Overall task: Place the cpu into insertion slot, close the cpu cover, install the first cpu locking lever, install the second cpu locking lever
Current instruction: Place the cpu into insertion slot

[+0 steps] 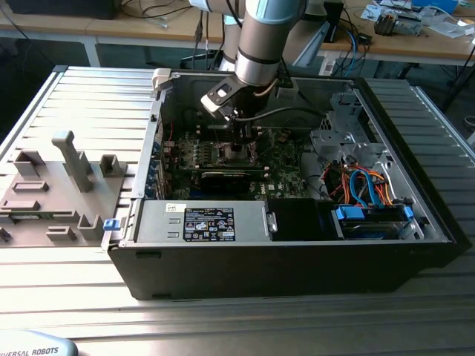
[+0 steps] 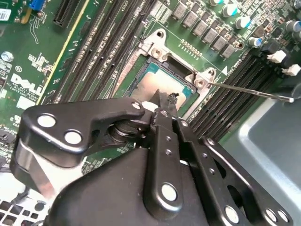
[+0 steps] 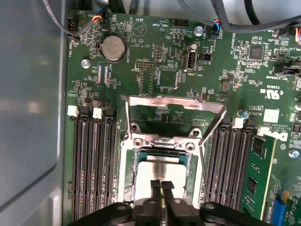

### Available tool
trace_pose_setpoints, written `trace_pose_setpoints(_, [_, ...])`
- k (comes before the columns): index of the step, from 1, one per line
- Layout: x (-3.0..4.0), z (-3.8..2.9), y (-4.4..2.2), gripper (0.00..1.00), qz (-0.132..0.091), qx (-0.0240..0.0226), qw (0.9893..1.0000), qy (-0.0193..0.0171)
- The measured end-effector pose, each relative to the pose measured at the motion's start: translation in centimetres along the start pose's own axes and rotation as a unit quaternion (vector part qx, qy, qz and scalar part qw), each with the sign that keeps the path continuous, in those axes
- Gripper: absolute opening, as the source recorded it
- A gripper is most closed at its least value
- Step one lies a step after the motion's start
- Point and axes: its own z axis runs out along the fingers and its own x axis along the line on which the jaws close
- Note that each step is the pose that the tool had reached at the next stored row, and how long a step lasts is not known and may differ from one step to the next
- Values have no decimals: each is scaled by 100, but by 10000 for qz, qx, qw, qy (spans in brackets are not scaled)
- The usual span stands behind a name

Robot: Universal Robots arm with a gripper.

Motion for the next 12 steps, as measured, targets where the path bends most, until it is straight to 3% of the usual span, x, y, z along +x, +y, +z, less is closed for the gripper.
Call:
trace_pose_setpoints(2, [1,19,15,11,-9,3,10000,0])
trace_pose_setpoints(12, [-8,69,116,11,-22,37,10000,-8])
